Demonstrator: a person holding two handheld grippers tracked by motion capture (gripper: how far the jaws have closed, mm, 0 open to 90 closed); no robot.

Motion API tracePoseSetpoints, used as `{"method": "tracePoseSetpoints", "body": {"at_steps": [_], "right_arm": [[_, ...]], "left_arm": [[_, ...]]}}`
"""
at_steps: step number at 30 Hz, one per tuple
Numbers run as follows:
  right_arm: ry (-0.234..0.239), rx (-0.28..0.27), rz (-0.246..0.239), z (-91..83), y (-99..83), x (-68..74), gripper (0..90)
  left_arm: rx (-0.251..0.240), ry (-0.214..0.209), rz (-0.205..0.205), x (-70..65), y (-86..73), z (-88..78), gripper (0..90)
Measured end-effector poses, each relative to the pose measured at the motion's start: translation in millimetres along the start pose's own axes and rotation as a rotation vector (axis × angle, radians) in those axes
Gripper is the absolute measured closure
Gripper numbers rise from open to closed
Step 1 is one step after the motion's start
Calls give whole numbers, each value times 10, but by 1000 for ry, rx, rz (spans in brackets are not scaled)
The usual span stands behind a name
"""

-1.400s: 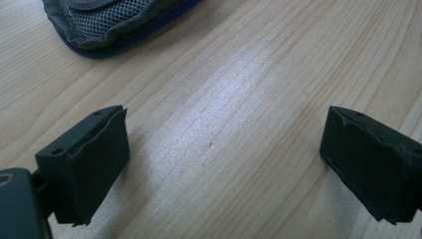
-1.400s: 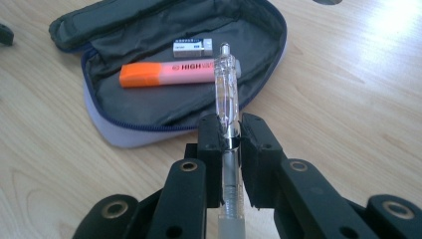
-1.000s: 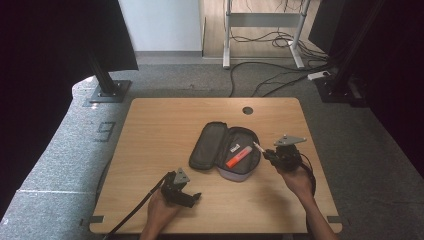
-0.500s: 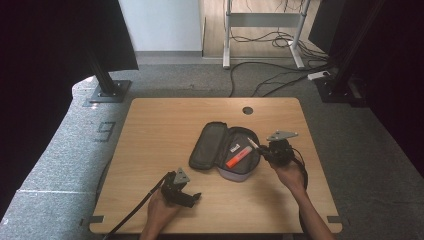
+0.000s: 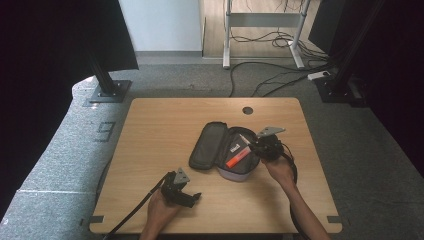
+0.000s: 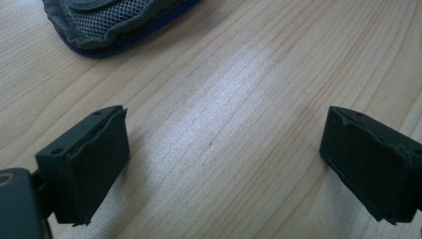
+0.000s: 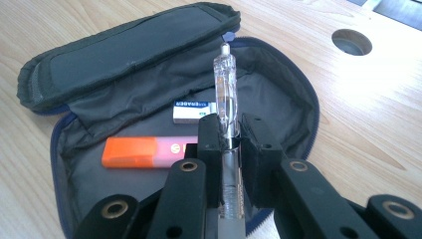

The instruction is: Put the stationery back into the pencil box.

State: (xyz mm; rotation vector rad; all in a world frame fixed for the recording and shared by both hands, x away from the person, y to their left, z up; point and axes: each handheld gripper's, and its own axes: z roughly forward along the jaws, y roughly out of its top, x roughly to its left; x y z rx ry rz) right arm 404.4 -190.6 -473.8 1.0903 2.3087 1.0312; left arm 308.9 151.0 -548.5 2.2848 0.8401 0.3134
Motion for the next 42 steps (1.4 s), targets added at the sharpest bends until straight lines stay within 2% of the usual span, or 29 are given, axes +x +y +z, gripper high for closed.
{"method": "tracePoseSetpoints", "body": {"at_steps": [6,13,31,42], "right_arm": [[-4,9,-16,145,74,36,787],[1,10,-8,279,124,55,787],[7,47,-13,647,117,131,787],[8,72,-11,748,58,129,780]], "left_arm": [[0,0,0,0,0,0,49],[-1,0,-1,-1,0,0,49],[-1,0,-2,-1,0,1,49],[-2,-1,-3,-1,-1,1,49]]}}
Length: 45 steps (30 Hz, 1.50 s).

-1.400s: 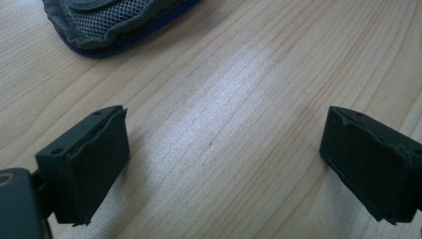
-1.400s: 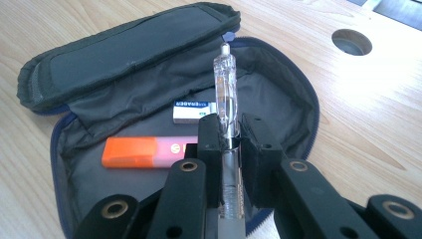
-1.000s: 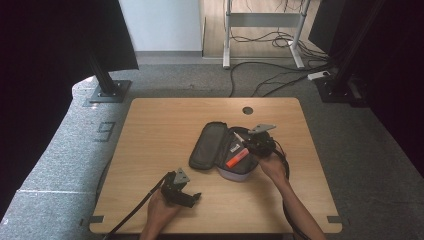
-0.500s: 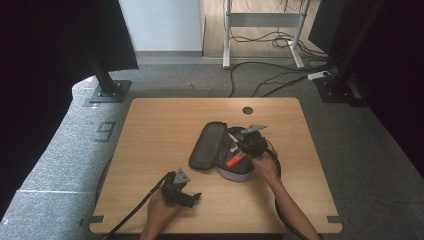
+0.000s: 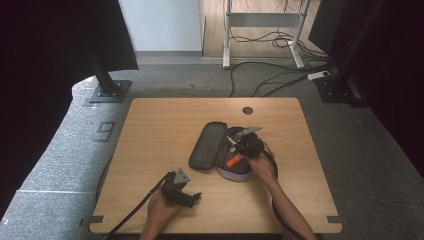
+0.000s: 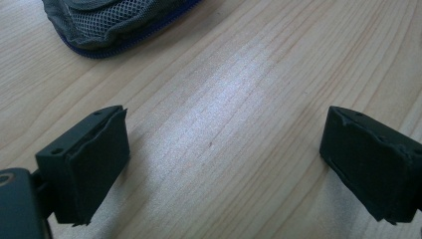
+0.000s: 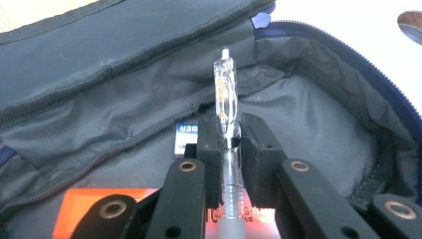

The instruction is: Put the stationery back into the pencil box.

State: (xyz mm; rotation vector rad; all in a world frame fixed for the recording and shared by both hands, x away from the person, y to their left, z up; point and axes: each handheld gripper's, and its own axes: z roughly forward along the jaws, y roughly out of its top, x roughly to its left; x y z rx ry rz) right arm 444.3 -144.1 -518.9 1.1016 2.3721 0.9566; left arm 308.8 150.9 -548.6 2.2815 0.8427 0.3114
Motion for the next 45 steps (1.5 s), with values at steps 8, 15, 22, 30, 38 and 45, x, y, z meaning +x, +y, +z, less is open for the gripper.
{"method": "tracePoseSetpoints", "body": {"at_steps": [8,15,22,30,38,45], "right_arm": [[0,-7,9,-18,-2,-28,689],[20,-23,6,-80,7,-26,564],[71,-27,-41,-162,23,26,357],[96,-36,-67,-263,14,45,218],[93,-39,-50,-367,-54,22,152],[98,-58,-37,-451,-139,-21,135]], "left_arm": [[0,1,2,2,0,0,49],[0,1,1,0,0,0,49],[0,1,1,0,0,0,49],[0,2,3,1,1,-1,49],[0,1,2,1,1,0,50],[0,1,2,1,1,0,50]]}}
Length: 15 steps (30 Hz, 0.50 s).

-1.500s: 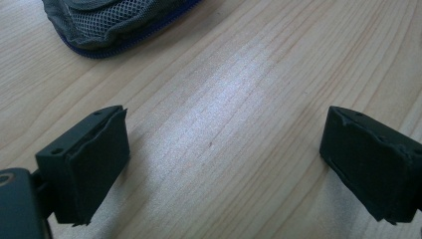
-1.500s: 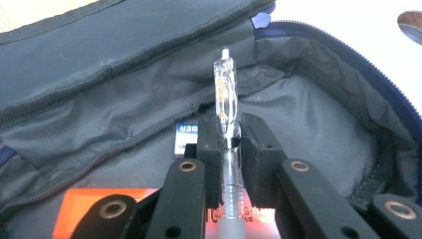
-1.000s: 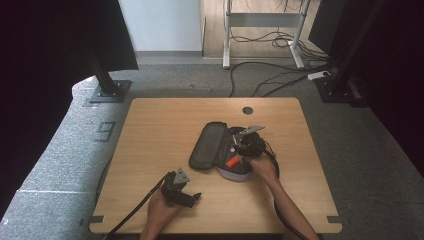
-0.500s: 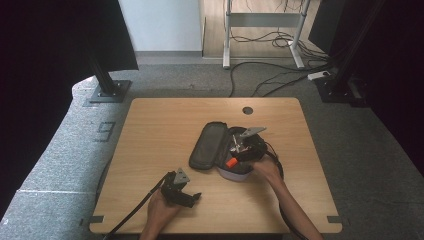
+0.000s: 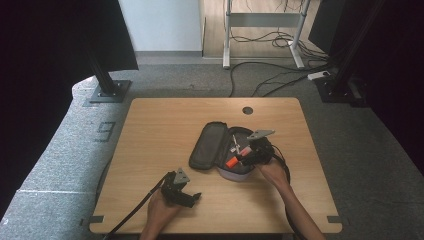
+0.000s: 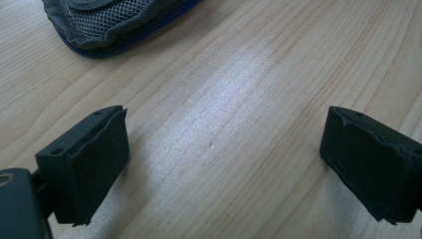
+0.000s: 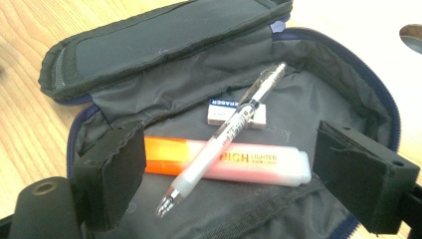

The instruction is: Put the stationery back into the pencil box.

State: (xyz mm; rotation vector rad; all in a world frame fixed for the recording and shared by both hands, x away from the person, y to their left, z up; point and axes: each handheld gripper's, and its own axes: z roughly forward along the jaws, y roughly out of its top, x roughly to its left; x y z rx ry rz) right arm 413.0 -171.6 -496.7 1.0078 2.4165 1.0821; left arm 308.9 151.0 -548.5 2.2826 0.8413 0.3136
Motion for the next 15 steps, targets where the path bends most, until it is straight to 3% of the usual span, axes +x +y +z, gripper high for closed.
{"method": "tracePoseSetpoints", "body": {"at_steps": [15], "right_arm": [[-25,-45,6,-296,-85,-31,135]], "left_arm": [[0,0,0,0,0,0,49]]}}
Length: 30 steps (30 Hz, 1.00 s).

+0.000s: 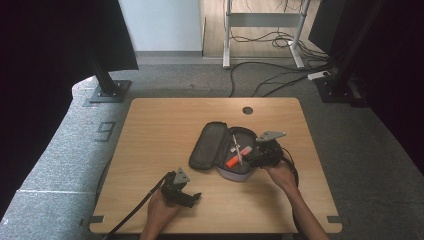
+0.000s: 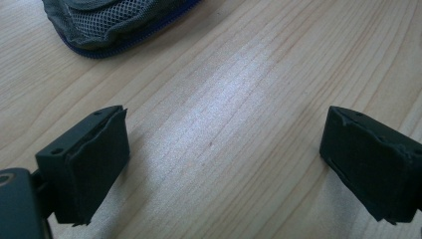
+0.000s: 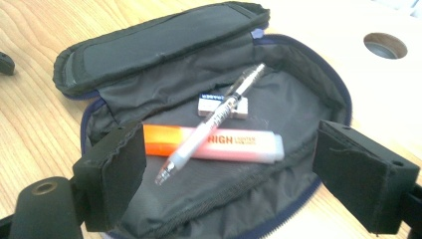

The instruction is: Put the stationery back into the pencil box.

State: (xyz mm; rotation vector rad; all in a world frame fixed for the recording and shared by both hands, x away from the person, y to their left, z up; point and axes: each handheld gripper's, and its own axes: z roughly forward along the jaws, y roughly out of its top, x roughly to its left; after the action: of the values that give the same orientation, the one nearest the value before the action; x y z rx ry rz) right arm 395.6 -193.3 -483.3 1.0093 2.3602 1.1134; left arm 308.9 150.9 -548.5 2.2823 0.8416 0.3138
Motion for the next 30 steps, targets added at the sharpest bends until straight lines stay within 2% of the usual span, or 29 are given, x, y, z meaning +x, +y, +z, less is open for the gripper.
{"method": "tracePoseSetpoints", "body": {"at_steps": [12,24,30], "right_arm": [[-32,11,37,-111,-152,-81,137],[-30,60,53,10,-336,-107,145],[-28,22,60,-37,-404,-96,143]], "left_arm": [[0,0,1,1,0,0,49],[0,0,0,0,0,0,49],[0,0,0,0,0,0,50]]}}
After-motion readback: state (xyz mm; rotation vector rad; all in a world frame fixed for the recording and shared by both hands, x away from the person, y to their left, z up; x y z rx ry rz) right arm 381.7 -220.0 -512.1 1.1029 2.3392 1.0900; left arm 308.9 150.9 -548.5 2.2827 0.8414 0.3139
